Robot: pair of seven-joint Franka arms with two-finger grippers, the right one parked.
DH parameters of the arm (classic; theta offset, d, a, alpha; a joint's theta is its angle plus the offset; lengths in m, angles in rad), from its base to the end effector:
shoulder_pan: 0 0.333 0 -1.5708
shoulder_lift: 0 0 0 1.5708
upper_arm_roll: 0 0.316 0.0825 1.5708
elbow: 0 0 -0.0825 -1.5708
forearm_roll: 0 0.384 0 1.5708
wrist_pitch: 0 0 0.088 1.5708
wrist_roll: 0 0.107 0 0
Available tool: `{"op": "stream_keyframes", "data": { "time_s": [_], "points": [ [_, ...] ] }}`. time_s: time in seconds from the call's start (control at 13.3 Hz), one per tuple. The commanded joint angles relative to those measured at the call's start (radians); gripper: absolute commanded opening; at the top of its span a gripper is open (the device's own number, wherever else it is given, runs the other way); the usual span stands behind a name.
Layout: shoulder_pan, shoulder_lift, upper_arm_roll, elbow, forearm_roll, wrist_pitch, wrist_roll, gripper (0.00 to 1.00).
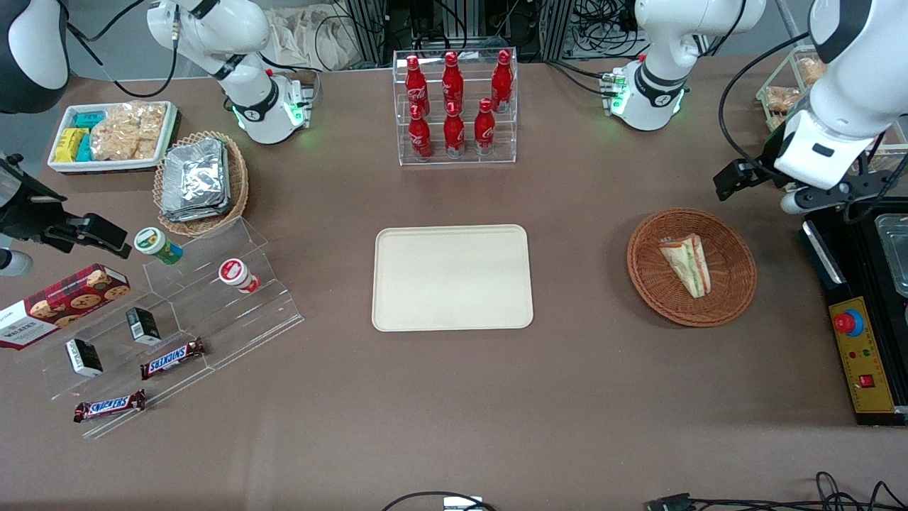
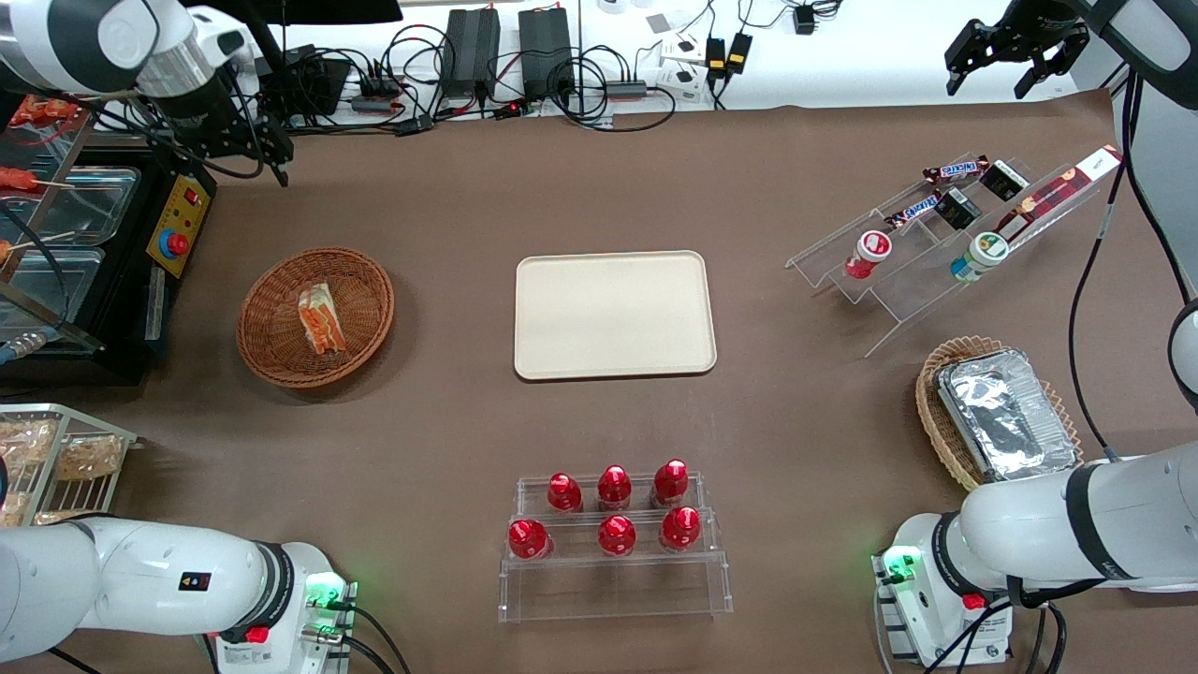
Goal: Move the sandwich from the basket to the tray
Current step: 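Lower the open left gripper into the basket over the wrapped sandwich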
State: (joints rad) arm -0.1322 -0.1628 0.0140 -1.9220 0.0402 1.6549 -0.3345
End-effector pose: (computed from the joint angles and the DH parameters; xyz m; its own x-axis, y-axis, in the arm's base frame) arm 0.4963 -0.0545 0.5518 0.9737 0.2111 -0.0862 0.2055 -0.9762 -0.0694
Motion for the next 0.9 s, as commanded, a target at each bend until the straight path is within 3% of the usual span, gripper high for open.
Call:
{"op": "stream_keyframes", "data": {
  "time_s": [0.0, 0.23, 0.83],
  "points": [
    [0.006, -0.003, 0.023, -0.15, 0.0, 0.138, -0.003, 1.0],
    [0.0, 0.015, 0.086, -0.319, 0.0, 0.372, -0.003, 1.0],
    [0.005, 0.27, 0.093, -0.402, -0.011, 0.719, -0.003, 1.0]
  ]
}}
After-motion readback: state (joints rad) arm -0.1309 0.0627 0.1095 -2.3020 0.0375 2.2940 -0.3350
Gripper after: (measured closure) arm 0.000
